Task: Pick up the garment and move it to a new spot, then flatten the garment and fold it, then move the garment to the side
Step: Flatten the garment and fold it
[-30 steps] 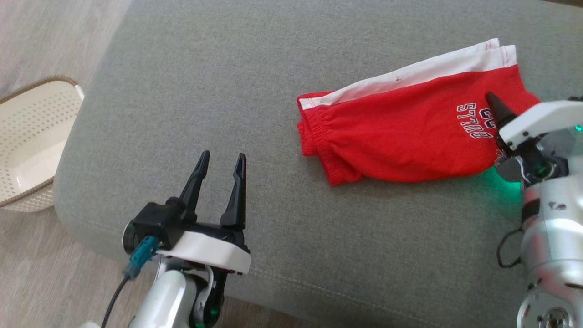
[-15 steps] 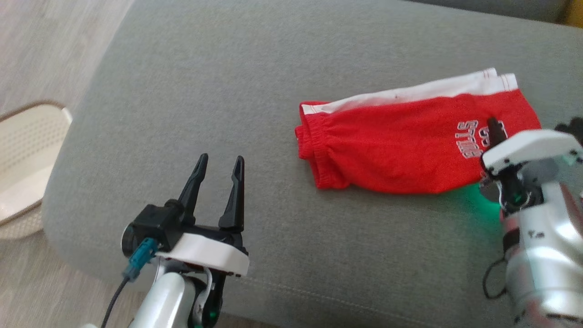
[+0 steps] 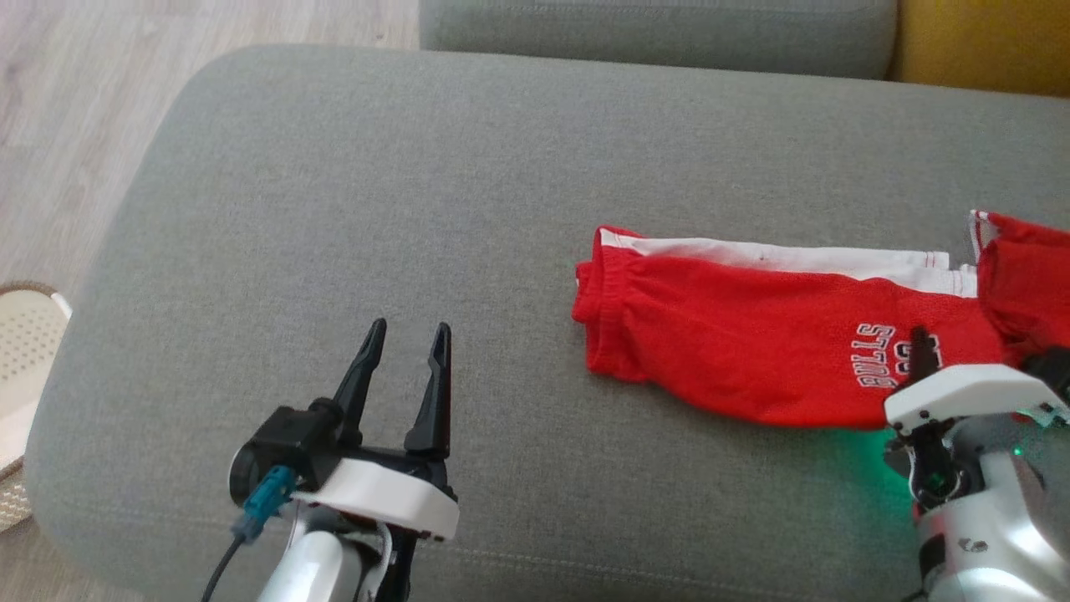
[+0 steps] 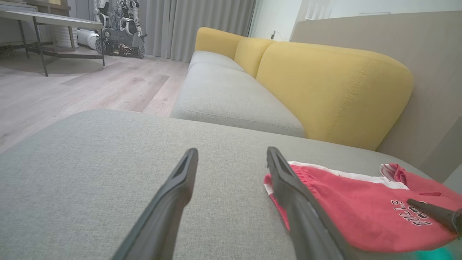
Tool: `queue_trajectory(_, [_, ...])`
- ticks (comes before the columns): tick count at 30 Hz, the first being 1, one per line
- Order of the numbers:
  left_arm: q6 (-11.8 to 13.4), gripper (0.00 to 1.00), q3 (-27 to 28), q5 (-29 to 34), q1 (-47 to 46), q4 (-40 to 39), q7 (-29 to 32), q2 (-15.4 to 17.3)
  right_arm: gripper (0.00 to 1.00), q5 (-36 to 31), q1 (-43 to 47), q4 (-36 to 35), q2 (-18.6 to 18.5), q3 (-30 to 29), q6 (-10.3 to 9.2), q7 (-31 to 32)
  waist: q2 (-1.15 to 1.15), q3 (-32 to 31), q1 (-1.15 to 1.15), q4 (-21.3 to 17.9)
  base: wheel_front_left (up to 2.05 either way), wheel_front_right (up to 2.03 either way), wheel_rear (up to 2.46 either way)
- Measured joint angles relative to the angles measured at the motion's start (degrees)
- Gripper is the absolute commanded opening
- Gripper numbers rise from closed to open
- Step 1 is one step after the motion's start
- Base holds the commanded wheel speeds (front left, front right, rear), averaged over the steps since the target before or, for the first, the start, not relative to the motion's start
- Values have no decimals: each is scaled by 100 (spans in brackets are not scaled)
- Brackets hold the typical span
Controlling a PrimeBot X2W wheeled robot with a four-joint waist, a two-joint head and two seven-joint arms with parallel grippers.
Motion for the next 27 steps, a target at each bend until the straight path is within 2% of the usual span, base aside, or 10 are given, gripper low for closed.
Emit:
queue_trajectory(6, [-8, 100, -44, 0, 2, 8, 0, 0, 0, -33, -158, -208, 1, 314, 0, -267, 0, -75, 0, 116, 0, 0, 0])
queue_trajectory(11, [-7, 100, -31, -8, 19, 59, 0, 0, 0, 261, -280, -569, -2, 1267, 0, -352, 0, -91, 0, 316, 0, 0, 0])
queue_trajectory(12, [-2, 100, 3, -183, 63, 75, 0, 1, 0, 274, -253, -737, -3, 1726, 0, -400, 0, -103, 0, 386, 0, 0, 0])
queue_trajectory(16, [0, 100, 9, -236, 123, 121, 0, 1, 0, 425, -194, -928, -3, 2447, 0, -388, 0, -124, 0, 524, 0, 0, 0])
queue_trajectory(20, [2, 100, 8, -253, 121, 116, 0, 1, 0, 432, -61, -1020, -4, 3004, 0, -336, 0, -125, 0, 659, 0, 0, 0])
queue_trajectory(25, [3, 100, 1, -256, 121, 116, 0, 1, 0, 428, -14, -937, -5, 3241, 0, -333, 0, -101, 0, 765, 0, 0, 0])
queue_trajectory(26, [3, 100, 0, -269, 122, 116, 0, 1, 33, 413, -17, -876, -7, 3288, 0, -324, 0, -92, 0, 787, 0, 0, 0])
queue_trajectory(27, [3, 100, 0, -279, 122, 118, 0, 1, 100, 326, -16, -808, -9, 3342, 0, -327, 0, -82, 0, 806, 0, 0, 0])
